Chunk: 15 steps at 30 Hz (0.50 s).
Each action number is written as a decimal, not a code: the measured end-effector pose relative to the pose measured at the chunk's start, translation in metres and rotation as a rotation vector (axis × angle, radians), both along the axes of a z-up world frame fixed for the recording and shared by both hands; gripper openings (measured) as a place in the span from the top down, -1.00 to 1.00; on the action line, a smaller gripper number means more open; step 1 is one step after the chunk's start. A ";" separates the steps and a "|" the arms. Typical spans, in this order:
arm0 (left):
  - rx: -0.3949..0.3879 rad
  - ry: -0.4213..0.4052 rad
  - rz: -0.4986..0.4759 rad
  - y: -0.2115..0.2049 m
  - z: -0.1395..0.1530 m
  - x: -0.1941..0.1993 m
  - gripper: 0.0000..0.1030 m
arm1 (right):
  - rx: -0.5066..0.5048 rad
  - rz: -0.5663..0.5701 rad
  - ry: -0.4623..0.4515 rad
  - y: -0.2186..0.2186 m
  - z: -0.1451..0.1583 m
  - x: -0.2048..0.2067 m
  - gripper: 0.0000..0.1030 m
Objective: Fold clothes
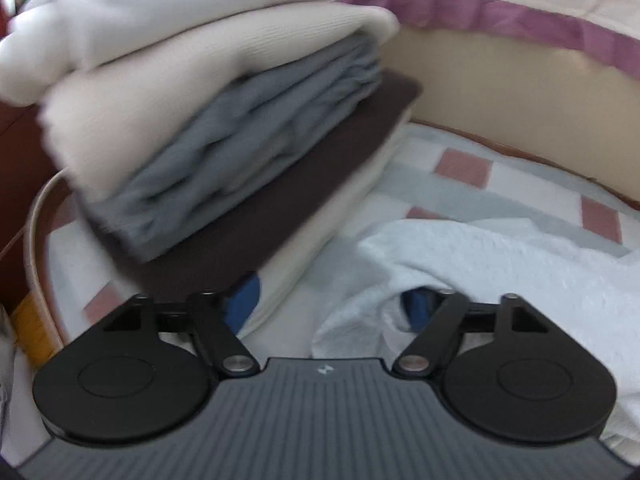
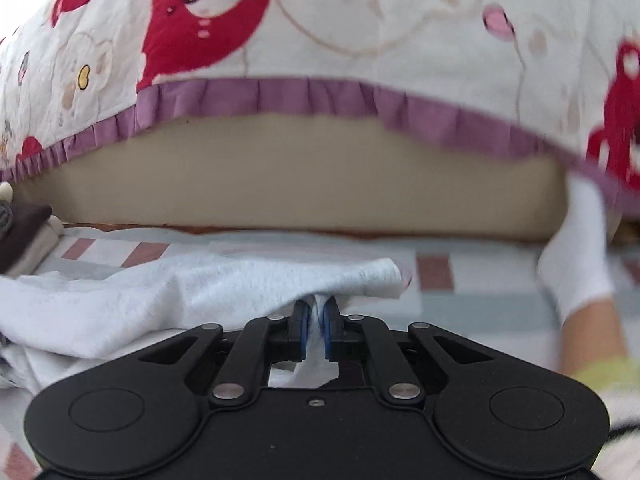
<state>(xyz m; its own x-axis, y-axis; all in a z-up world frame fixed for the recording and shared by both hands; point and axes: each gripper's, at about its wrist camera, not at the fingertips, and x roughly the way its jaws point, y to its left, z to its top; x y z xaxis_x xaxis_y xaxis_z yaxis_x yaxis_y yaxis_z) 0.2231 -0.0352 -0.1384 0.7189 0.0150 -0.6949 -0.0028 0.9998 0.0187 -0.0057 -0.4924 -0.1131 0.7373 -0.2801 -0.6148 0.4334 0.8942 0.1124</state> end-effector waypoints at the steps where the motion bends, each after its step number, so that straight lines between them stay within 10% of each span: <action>1: 0.017 0.022 0.020 0.002 0.002 -0.001 -0.46 | 0.000 -0.003 0.005 0.002 -0.002 0.000 0.85; 6: 0.001 -0.010 -0.055 -0.010 0.010 -0.013 -0.32 | 0.011 0.001 -0.023 -0.006 0.006 0.000 0.85; 12: -0.017 0.018 -0.117 -0.031 0.017 -0.026 0.44 | 0.068 -0.014 -0.048 -0.004 0.003 -0.002 0.84; 15: -0.004 0.011 -0.138 -0.036 0.018 -0.039 0.50 | 0.032 -0.023 -0.040 0.003 0.006 -0.006 0.84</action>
